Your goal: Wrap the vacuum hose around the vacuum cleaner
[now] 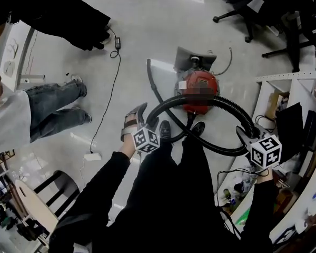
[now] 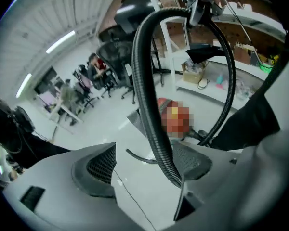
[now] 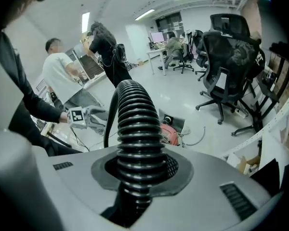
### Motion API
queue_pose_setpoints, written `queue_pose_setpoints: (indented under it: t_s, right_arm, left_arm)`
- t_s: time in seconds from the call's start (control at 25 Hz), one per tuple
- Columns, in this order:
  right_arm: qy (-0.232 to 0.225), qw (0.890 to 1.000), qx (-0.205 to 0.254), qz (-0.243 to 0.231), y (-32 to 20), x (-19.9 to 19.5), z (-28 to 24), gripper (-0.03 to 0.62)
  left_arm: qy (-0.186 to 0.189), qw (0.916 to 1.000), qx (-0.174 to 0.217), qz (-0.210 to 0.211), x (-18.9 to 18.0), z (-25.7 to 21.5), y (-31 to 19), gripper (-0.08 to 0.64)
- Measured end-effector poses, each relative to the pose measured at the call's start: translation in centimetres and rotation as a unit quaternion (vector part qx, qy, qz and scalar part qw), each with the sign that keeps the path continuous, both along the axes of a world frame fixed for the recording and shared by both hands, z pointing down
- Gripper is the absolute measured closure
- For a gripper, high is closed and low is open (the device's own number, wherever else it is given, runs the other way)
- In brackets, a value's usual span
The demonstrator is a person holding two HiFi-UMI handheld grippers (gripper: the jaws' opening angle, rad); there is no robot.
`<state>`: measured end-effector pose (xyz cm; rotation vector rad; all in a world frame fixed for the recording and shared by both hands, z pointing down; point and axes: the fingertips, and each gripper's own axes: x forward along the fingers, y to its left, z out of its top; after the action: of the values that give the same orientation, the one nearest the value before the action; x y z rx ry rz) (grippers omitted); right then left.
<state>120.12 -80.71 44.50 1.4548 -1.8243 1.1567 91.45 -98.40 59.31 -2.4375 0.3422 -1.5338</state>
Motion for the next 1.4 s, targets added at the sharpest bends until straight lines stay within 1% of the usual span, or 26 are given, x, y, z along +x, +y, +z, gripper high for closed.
queue_pose_setpoints:
  t_s: [0.08, 0.12, 0.16, 0.2, 0.24, 0.28, 0.32, 0.36, 0.4, 0.48, 0.52, 0.56, 0.68, 0.76, 0.84, 0.96, 1.04, 1.12, 1.24, 1.28, 1.4]
  right_arm:
    - [-0.024, 1.000, -0.004, -0.003, 0.3, 2.5, 1.0, 0.483]
    - [-0.034, 0.999, -0.009, -0.007, 0.3, 3.9, 1.7, 0.483]
    - [-0.046, 0.999, -0.013, -0.007, 0.3, 5.2, 2.5, 0.483]
    - [-0.061, 0.998, -0.015, -0.003, 0.1, 6.5, 3.3, 0.483]
    - [-0.077, 0.997, -0.016, 0.003, 0.0, 7.8, 4.1, 0.483]
    - [-0.091, 0.996, -0.017, 0.008, -0.2, 9.0, 4.8, 0.483]
    - [-0.103, 0.994, -0.018, 0.009, -0.2, 10.1, 5.4, 0.483]
    - [-0.113, 0.993, -0.020, 0.009, 0.0, 11.1, 6.2, 0.483]
    - [-0.121, 0.992, -0.025, 0.009, 0.2, 12.1, 7.1, 0.483]
    - [-0.139, 0.989, -0.036, 0.020, 0.8, 14.3, 9.4, 0.483]
    - [-0.148, 0.988, -0.043, 0.031, 1.3, 15.5, 10.7, 0.483]
    - [-0.157, 0.986, -0.049, 0.042, 1.7, 16.7, 12.2, 0.483]
    - [-0.179, 0.979, -0.067, 0.069, 2.7, 19.5, 16.4, 0.483]
    - [-0.192, 0.975, -0.073, 0.082, 2.7, 20.5, 18.9, 0.483]
    - [-0.199, 0.973, -0.076, 0.091, 2.4, 21.2, 21.6, 0.483]
    - [-0.197, 0.971, -0.085, 0.104, 1.4, 21.9, 25.8, 0.483]
    - [-0.200, 0.969, -0.087, 0.116, 0.4, 21.8, 28.6, 0.483]
    - [-0.202, 0.968, -0.078, 0.130, -0.7, 21.4, 31.4, 0.483]
    - [-0.182, 0.970, -0.070, 0.142, -2.1, 20.7, 35.9, 0.483]
    - [-0.166, 0.973, -0.076, 0.138, -2.3, 20.3, 37.6, 0.483]
    - [-0.112, 0.983, -0.109, 0.101, -2.1, 19.2, 43.4, 0.483]
  left_arm:
    - [-0.035, 0.9971, -0.064, -0.024, -0.1, 4.7, 0.2, 0.186]
    - [-0.048, 0.9939, -0.090, -0.042, 0.2, 6.6, 0.3, 0.186]
    - [-0.066, 0.9907, -0.106, -0.053, 0.6, 8.5, 0.4, 0.187]
    - [-0.092, 0.9880, -0.112, -0.054, 0.8, 10.3, 0.6, 0.193]
    - [-0.120, 0.9855, -0.110, -0.048, 1.0, 12.0, 0.8, 0.209]
    - [-0.141, 0.9835, -0.104, -0.047, 1.3, 13.2, 0.7, 0.247]
    - [-0.150, 0.9820, -0.100, -0.058, 1.8, 14.1, 0.3, 0.320]
    - [-0.146, 0.9802, -0.104, -0.085, 2.5, 14.4, -0.3, 0.346]
    - [-0.131, 0.9768, -0.117, -0.122, 3.4, 14.3, -1.1, 0.364]
    - [-0.091, 0.9660, -0.145, -0.194, 5.4, 13.4, -3.0, 0.386]
    - [-0.075, 0.9626, -0.153, -0.211, 6.5, 12.9, -3.8, 0.388]
    - [-0.066, 0.9625, -0.156, -0.212, 7.6, 12.4, -4.4, 0.388]
    - [-0.064, 0.9704, -0.153, -0.175, 10.7, 12.5, -5.5, 0.387]
    - [-0.062, 0.9725, -0.153, -0.165, 12.3, 13.5, -6.4, 0.388]
    - [-0.058, 0.9729, -0.154, -0.162, 13.5, 15.2, -7.3, 0.388]
    - [-0.056, 0.9726, -0.157, -0.162, 14.5, 18.1, -8.7, 0.390]
    - [-0.052, 0.9713, -0.159, -0.169, 14.8, 20.0, -9.9, 0.390]
    - [-0.042, 0.9688, -0.163, -0.182, 15.1, 21.8, -11.1, 0.391]
    - [-0.034, 0.9631, -0.175, -0.202, 14.8, 24.4, -12.1, 0.391]
    - [-0.034, 0.9612, -0.178, -0.208, 14.4, 25.4, -12.3, 0.391]
    - [-0.028, 0.9579, -0.178, -0.223, 13.4, 27.9, -13.1, 0.393]
